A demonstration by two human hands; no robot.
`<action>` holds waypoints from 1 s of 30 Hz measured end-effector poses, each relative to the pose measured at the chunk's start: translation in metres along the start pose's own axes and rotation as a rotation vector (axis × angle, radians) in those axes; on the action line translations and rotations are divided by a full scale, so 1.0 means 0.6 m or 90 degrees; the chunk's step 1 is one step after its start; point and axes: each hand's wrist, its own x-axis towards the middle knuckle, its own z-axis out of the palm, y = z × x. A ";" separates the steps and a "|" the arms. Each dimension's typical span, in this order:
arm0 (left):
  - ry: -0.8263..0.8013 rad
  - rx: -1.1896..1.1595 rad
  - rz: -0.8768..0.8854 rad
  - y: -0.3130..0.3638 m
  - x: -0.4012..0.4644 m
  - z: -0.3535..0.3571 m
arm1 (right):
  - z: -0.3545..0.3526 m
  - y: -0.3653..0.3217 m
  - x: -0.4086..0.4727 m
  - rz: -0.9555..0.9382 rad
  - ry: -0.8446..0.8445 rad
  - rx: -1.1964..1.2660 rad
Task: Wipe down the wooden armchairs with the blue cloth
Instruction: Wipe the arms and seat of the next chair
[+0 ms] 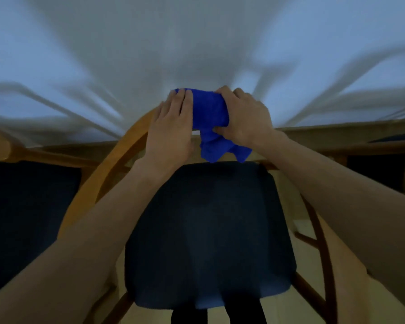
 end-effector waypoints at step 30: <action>-0.182 0.119 0.859 0.441 -0.279 0.175 | 0.134 0.024 -0.701 0.813 0.110 0.159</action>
